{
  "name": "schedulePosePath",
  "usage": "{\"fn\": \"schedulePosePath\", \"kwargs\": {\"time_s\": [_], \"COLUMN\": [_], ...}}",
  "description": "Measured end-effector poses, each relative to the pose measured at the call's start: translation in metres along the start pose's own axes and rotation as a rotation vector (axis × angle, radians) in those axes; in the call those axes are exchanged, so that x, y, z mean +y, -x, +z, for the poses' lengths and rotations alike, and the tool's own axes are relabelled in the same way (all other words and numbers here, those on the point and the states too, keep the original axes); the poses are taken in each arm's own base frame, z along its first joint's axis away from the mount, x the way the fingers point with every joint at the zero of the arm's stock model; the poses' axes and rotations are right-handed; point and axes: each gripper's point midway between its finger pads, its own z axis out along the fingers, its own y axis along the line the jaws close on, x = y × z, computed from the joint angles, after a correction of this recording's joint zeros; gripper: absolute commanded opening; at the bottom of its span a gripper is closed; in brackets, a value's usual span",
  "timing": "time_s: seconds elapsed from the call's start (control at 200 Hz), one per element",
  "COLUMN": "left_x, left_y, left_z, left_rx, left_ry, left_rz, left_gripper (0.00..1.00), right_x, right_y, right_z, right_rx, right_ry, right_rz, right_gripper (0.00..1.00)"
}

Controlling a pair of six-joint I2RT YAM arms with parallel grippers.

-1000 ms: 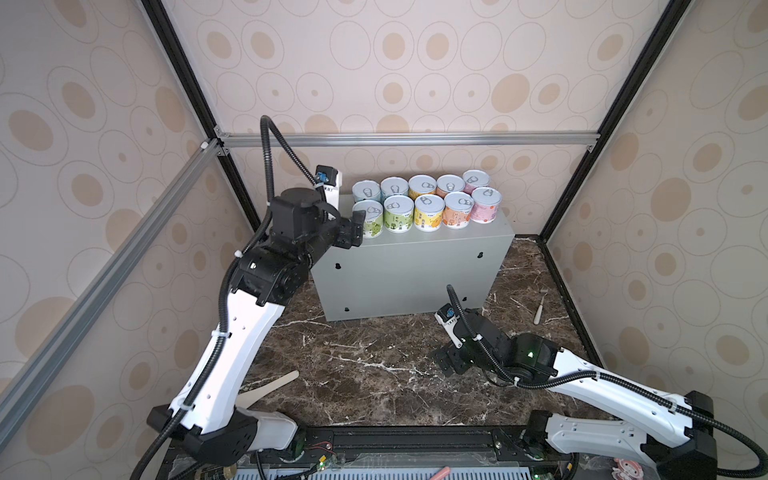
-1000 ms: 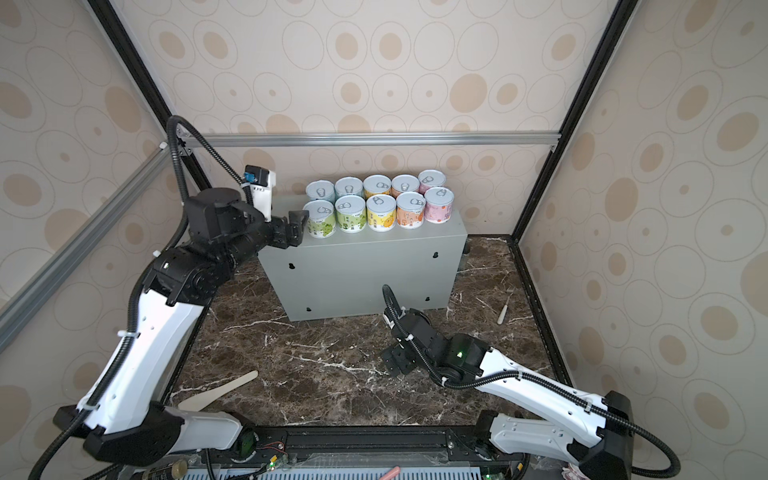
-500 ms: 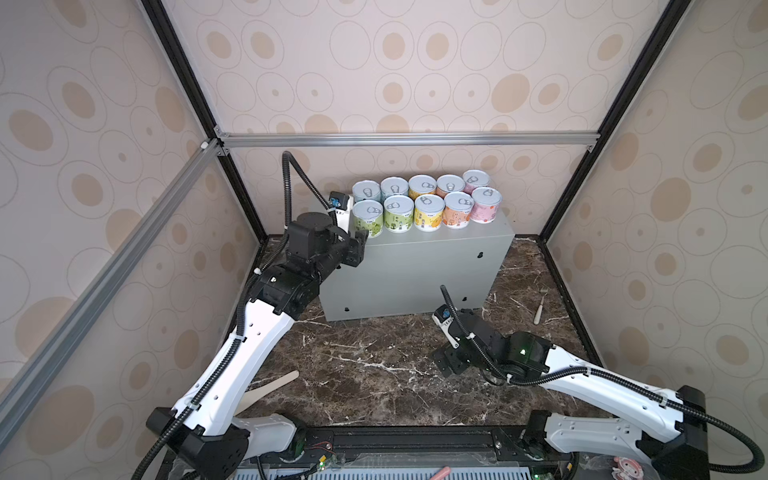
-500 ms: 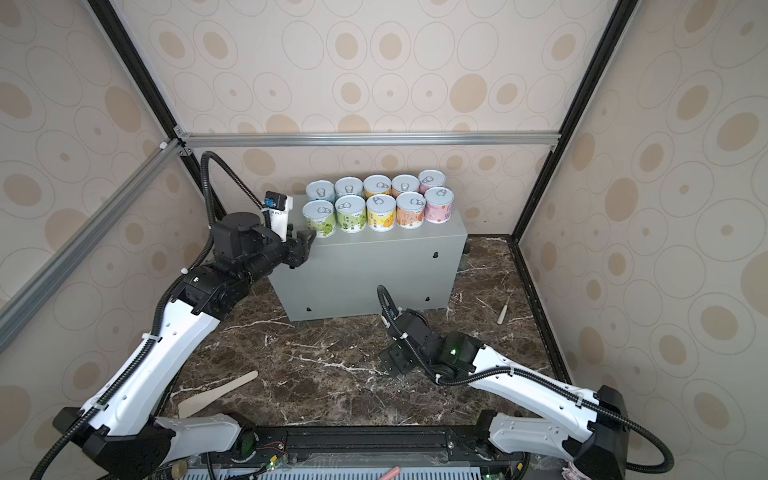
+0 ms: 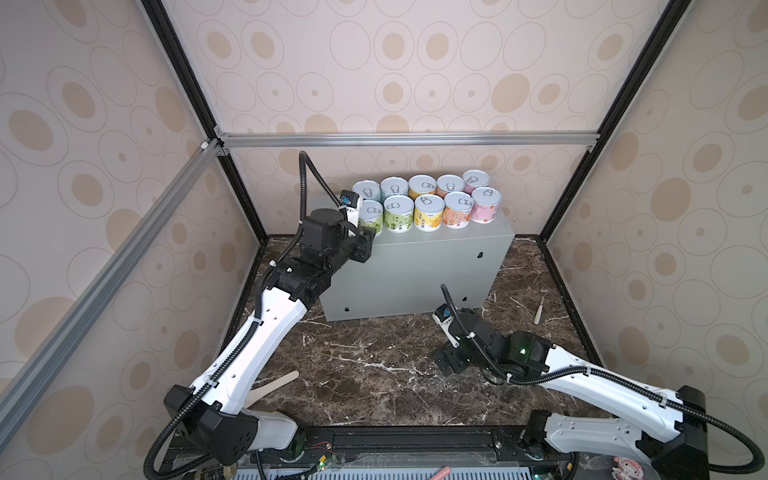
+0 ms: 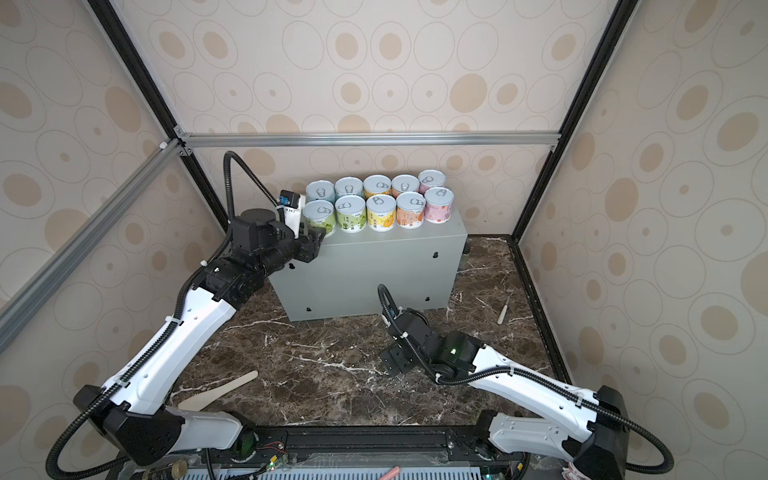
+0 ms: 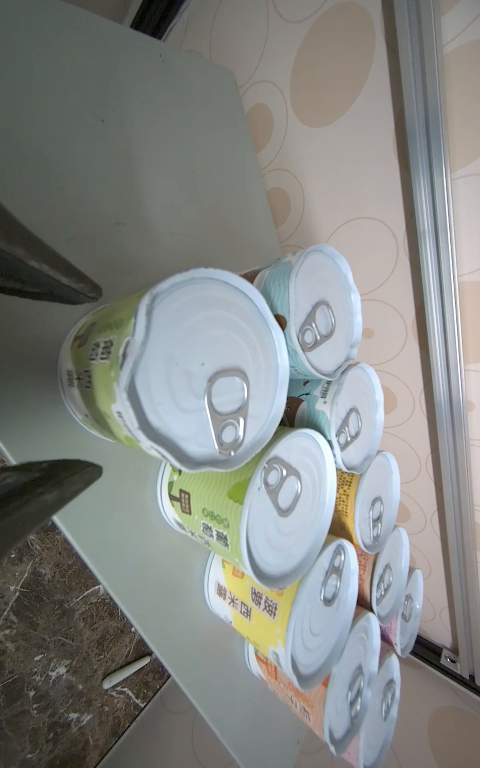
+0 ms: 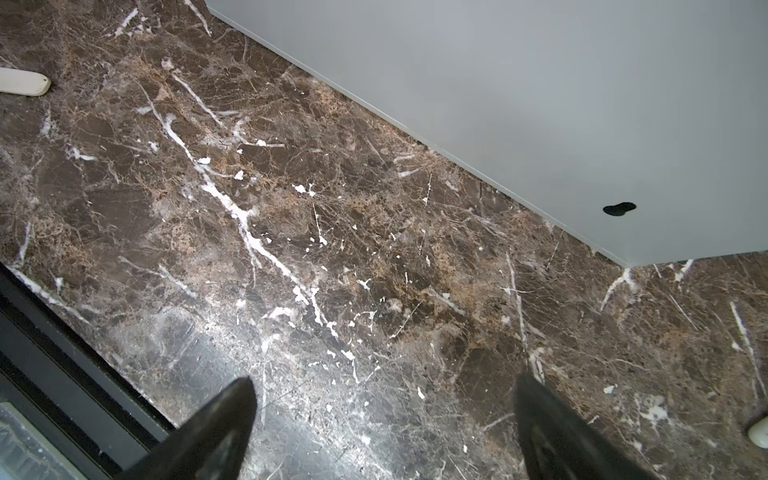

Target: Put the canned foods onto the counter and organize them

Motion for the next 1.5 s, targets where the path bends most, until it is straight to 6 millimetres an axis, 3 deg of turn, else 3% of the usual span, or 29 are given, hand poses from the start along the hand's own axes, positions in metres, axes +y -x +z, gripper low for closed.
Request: {"fn": "schedulePosePath", "kwargs": {"time_s": [0.645,0.74,0.845,0.945,1.065,1.165,1.325,1.5], "left_x": [0.010,0.010,0.010,0.010,0.012,0.019,0.040,0.066], "left_y": [0.001,0.002,0.004,0.009,0.015,0.016,-0.012,-0.070], "left_z": [0.020,0.020,0.017,0.008,-0.018,-0.045,-0.081,-0.083], "left_rx": [-0.005,-0.007,-0.014,-0.033,-0.072,-0.115,-0.147,-0.095], "left_ry": [-0.008,-0.013,-0.018,-0.020,-0.015,0.011,0.110,0.249], "left_rz": [-0.015,-0.015,-0.019,-0.022,-0.027,-0.045,-0.095,-0.155], "left_gripper": [0.60,0.64,0.76,0.89,0.98,0.99,0.99,0.99], "right_x": [-0.003,-0.004,-0.006,-0.009,-0.016,-0.027,-0.057,-0.101], "right_y": [-0.001,-0.002,-0.001,-0.001,0.006,0.016,0.037,0.029], "right_z": [0.000,0.000,-0.001,-0.002,-0.007,-0.016,-0.040,-0.056], "right_rx": [0.005,0.006,0.002,0.000,-0.031,-0.091,-0.253,-0.388], "right_ry": [-0.010,-0.013,-0.024,-0.040,-0.079,-0.126,-0.251,-0.427], "right_rz": [0.003,0.003,0.003,0.002,0.003,0.010,0.062,0.172], "right_gripper": [0.99,0.99,0.99,0.99,0.99,0.99,0.99,0.99]}}
